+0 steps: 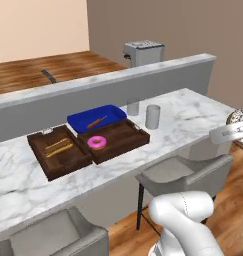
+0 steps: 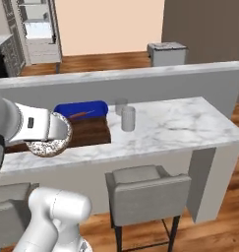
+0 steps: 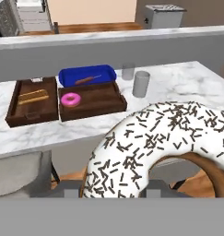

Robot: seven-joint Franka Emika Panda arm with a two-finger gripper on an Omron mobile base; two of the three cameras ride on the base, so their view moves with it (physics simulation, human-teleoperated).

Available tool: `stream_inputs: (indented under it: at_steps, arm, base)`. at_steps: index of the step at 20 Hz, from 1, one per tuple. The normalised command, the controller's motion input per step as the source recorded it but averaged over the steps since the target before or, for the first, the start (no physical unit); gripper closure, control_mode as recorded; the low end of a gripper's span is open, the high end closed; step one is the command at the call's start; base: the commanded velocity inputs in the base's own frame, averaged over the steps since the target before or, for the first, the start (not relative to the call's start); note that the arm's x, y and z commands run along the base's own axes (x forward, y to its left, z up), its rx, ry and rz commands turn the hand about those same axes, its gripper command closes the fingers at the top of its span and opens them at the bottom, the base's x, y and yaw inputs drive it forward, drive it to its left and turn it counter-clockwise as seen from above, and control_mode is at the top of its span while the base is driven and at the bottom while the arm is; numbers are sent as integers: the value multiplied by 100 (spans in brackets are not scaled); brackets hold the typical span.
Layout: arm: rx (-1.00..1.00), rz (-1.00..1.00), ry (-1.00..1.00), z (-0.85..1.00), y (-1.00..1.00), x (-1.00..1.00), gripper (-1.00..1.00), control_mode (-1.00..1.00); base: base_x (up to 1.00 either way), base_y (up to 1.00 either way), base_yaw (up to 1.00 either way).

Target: Take the donuts from the fridge and place them on the empty tray on the dining counter.

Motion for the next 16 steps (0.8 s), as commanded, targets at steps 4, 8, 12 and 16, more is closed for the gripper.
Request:
stream_inputs:
  at_steps: [4,8,12,16]
  arm:
    - [0,0,0,0,0,0,100,100]
    - [0,0,0,0,0,0,100,100]
    - [0,0,0,0,0,0,100,100]
    - [0,0,0,0,0,0,100,100]
  base:
    - [100,36,-17]
    - [99,89,1]
    - [61,100,39]
    - [4,66,84]
